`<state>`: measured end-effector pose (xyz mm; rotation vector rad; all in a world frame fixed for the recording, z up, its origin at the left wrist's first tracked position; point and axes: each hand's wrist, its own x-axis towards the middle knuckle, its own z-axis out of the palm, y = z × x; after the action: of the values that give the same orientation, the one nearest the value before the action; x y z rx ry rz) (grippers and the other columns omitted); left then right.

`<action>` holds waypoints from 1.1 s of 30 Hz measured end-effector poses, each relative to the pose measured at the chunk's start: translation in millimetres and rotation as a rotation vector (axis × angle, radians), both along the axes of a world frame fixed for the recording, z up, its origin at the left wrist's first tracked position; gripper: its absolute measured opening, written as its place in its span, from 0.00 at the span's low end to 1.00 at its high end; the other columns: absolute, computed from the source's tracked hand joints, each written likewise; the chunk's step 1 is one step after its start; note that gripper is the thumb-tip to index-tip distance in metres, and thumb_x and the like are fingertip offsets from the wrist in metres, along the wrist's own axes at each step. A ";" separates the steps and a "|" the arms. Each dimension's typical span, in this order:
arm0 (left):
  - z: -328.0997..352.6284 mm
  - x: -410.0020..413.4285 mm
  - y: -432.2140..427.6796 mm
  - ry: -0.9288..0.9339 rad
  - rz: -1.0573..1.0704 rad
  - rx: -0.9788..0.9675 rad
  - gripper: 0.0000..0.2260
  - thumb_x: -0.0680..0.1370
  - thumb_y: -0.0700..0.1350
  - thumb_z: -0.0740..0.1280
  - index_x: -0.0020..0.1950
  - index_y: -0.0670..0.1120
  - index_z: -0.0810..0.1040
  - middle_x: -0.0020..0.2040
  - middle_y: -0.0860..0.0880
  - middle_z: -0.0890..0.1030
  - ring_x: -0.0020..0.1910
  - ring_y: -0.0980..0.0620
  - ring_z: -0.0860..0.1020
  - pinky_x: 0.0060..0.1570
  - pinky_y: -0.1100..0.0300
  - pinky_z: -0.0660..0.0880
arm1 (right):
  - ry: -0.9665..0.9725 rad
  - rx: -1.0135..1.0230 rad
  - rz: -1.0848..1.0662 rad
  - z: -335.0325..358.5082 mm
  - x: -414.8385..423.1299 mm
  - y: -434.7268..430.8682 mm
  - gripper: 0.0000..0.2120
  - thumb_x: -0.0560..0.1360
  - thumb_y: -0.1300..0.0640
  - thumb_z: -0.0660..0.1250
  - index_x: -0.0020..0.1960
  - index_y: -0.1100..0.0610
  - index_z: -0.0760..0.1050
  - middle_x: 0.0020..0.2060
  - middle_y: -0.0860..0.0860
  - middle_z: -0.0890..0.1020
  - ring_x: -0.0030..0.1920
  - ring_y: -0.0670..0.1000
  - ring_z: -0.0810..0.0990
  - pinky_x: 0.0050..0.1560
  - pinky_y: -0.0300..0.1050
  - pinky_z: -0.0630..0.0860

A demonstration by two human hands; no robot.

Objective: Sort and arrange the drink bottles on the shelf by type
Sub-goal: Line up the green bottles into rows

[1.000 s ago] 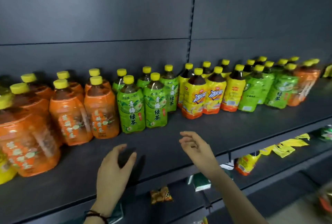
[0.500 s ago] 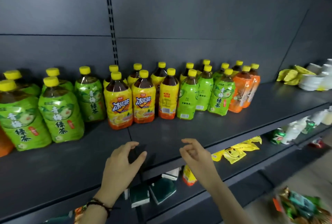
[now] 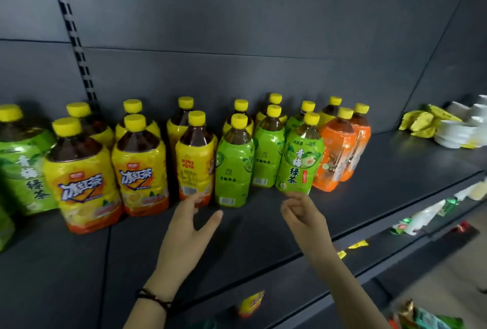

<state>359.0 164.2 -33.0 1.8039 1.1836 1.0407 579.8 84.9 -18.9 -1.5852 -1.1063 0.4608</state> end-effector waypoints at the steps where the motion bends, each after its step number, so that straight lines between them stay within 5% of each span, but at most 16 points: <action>1: 3.1 10.7 0.7 -0.026 -0.002 0.015 0.27 0.73 0.58 0.68 0.70 0.57 0.65 0.66 0.59 0.68 0.64 0.57 0.69 0.62 0.56 0.69 | 0.002 0.018 -0.019 0.9 6.9 5.9 0.13 0.77 0.61 0.67 0.57 0.47 0.73 0.50 0.48 0.81 0.50 0.46 0.80 0.46 0.32 0.74; 10: 5.8 97.6 9.4 -0.074 0.229 0.027 0.49 0.68 0.55 0.75 0.78 0.50 0.48 0.72 0.53 0.54 0.71 0.53 0.55 0.66 0.60 0.56 | 0.037 0.127 -0.197 -9.8 79.1 60.4 0.37 0.71 0.56 0.74 0.74 0.54 0.58 0.66 0.45 0.62 0.71 0.49 0.63 0.71 0.57 0.66; 14: 8.0 132.2 17.0 -0.040 0.482 0.067 0.52 0.64 0.55 0.78 0.77 0.42 0.51 0.72 0.43 0.57 0.71 0.46 0.56 0.69 0.53 0.57 | 0.083 0.120 -0.108 -10.0 94.4 75.1 0.44 0.69 0.54 0.76 0.77 0.54 0.54 0.70 0.49 0.62 0.73 0.50 0.61 0.74 0.55 0.62; 20: 7.6 158.1 31.9 -0.044 0.786 0.188 0.45 0.60 0.48 0.82 0.68 0.34 0.63 0.63 0.35 0.68 0.64 0.37 0.67 0.64 0.44 0.67 | 0.016 0.128 -0.157 -9.4 101.1 85.9 0.48 0.63 0.51 0.80 0.75 0.56 0.58 0.63 0.51 0.62 0.70 0.52 0.60 0.73 0.55 0.60; 26: 3.2 150.6 33.9 -0.065 0.755 0.203 0.42 0.58 0.51 0.82 0.65 0.38 0.68 0.59 0.41 0.73 0.60 0.43 0.71 0.60 0.42 0.71 | -0.053 0.236 -0.206 -12.0 102.9 88.3 0.41 0.57 0.51 0.83 0.60 0.63 0.65 0.52 0.50 0.65 0.55 0.48 0.63 0.61 0.53 0.69; 33: -0.9 117.1 20.9 -0.239 0.382 0.029 0.38 0.57 0.52 0.83 0.59 0.62 0.65 0.63 0.52 0.72 0.63 0.54 0.72 0.61 0.55 0.72 | 0.174 0.211 0.103 -9.3 112.8 79.7 0.37 0.63 0.55 0.80 0.60 0.49 0.58 0.55 0.41 0.69 0.57 0.42 0.73 0.56 0.36 0.72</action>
<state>476.0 185.1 -33.8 1.4533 1.3960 1.4517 692.6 164.6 -28.2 -1.2842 -1.0690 0.5224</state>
